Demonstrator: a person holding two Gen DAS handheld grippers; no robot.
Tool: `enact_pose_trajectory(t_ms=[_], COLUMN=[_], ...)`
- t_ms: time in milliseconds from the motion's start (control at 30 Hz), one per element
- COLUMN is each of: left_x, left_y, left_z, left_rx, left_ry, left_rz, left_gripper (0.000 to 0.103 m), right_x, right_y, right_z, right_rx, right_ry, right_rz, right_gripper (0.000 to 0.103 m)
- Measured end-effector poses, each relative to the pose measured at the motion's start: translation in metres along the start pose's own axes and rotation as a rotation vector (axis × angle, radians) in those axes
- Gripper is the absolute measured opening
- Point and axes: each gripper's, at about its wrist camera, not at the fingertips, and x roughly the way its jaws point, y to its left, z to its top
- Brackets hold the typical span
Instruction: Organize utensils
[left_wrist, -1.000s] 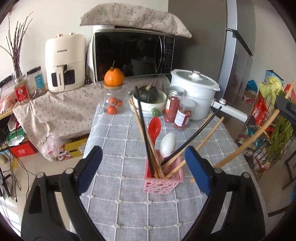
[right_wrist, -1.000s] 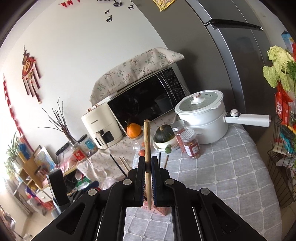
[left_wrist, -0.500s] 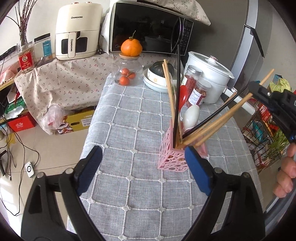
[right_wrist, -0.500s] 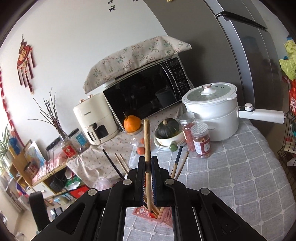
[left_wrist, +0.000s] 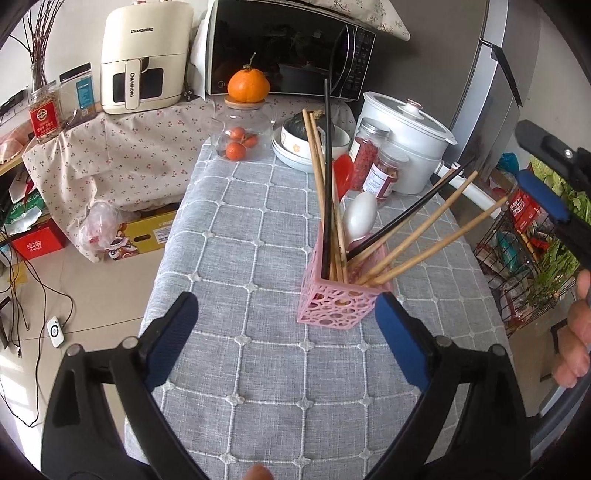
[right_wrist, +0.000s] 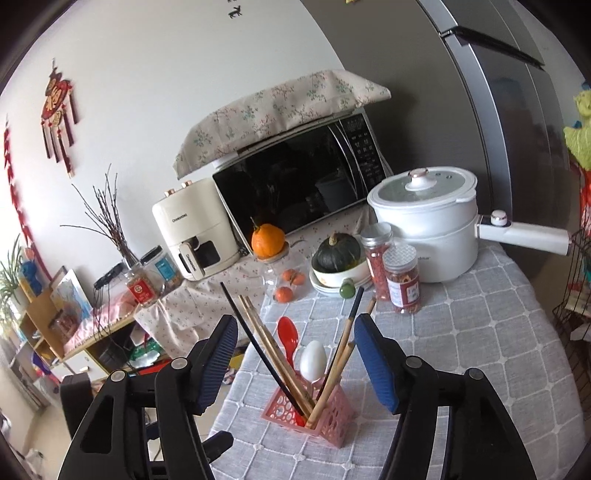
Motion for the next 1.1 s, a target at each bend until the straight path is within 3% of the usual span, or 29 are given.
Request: enact_pose_trajectory(t_ms=[133,333,400,433,600,800,1100], left_x=[-0.017,-0.046,-0.055,-0.059,-0.082,-0.094,-0.091], left_y=[-0.014,-0.034,-0.039,-0.042,-0.055,-0.061,-0.063], left_z=[0.0,-0.009,-0.013,-0.016,-0.031,-0.039,-0.043], left_rx=[0.039,0.06,0.058,0.061,0.093,0.132,0.146], left_ry=[-0.052,-0.098,-0.11,-0.11,-0.145,-0.175,-0.176], left_rz=[0.01,0.006,0.007,0.016,0.032,0.049,0.055], left_gripper=[0.102,0.102,0.102,0.102,0.103,0.103,0.103], right_x=[-0.038,-0.077,-0.088,-0.094,-0.111,-0.123,-0.118], right_y=[-0.001,-0.006,-0.009,-0.01,-0.015,-0.018,-0.016], right_z=[0.003,-0.009,-0.019,-0.024,-0.048,-0.067,-0.071], right_rx=[-0.038,-0.057,-0.062,-0.065,-0.121,-0.108,-0.157], right_ry=[-0.054,-0.013,-0.004,-0.002,0.081,0.1,0.106], right_rz=[-0.081,-0.214,-0.275,-0.31,-0.419,-0.445,-0.509], right_gripper=[0.077,0.08,0.1,0.103,0.103,0.103,0.103])
